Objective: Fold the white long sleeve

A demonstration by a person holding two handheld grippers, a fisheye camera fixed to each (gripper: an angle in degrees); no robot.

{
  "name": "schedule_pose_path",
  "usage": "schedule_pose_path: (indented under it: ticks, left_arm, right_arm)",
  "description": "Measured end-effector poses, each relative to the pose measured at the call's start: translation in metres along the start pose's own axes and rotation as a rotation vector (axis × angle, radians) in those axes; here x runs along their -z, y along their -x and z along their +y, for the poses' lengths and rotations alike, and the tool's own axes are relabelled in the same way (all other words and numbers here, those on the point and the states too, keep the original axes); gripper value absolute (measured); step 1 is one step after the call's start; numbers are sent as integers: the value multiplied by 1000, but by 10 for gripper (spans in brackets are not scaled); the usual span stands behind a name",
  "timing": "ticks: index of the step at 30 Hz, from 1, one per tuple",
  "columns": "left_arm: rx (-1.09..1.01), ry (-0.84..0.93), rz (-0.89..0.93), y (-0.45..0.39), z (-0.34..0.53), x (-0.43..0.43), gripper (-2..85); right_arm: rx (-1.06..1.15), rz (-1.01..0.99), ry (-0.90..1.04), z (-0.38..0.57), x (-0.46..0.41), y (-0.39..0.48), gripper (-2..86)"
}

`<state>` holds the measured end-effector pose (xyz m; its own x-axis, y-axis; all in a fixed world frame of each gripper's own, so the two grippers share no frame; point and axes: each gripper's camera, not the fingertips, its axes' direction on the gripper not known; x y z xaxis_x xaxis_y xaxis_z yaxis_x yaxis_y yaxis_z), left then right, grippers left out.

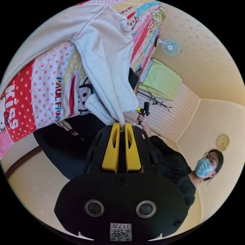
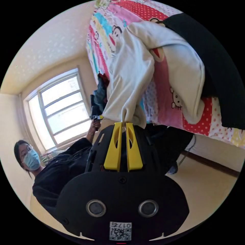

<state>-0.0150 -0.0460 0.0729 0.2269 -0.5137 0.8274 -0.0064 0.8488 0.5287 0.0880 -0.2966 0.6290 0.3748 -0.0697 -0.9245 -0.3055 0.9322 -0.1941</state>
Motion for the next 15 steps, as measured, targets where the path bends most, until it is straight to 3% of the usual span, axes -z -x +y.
schedule_pose_path:
  ticks: [3, 6, 9, 12, 14, 15]
  left_arm:
    - [62, -103, 113, 11, 20, 25, 38]
    - [254, -185, 19, 50, 28, 21, 36]
    - [301, -182, 26, 60, 30, -9, 29]
    - [162, -232, 140, 32, 31, -22, 8]
    - [106, -303, 258, 25, 32, -19, -1]
    - [121, -351, 306, 29, 31, -16, -4]
  right_arm:
    - [8, -50, -62, 24, 45, -1, 28]
    - [-133, -20, -63, 34, 58, -45, 24]
    - [-217, -24, 0, 33, 39, -75, 18]
    - [-65, -242, -32, 32, 36, -53, 11]
    - [46, -613, -170, 34, 53, -42, 11]
    - [40, -658, -210, 34, 57, -43, 11]
